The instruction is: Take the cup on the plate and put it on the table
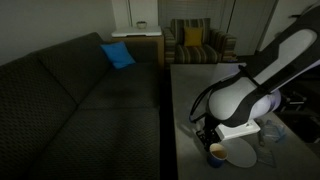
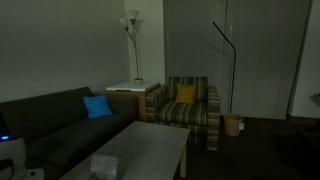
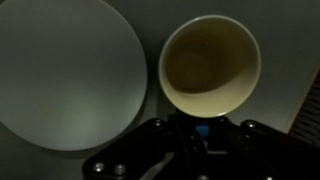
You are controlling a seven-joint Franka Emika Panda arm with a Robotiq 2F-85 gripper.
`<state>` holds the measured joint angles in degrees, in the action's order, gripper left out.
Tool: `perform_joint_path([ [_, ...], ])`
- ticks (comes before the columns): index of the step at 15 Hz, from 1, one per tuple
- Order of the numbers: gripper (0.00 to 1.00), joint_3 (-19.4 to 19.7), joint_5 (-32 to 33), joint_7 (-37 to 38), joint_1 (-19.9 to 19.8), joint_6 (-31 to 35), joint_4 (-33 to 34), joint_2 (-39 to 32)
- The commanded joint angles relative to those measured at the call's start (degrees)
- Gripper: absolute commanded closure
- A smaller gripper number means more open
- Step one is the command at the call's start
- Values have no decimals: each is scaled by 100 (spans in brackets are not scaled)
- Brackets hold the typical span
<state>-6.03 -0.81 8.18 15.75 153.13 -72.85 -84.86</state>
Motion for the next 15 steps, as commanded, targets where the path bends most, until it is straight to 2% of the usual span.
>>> perform_joint_path([
  [1, 97, -155, -136, -184, -147, 315, -148, 0],
  [15, 97, -66, -152, -120, -197, 367, -310, 18],
])
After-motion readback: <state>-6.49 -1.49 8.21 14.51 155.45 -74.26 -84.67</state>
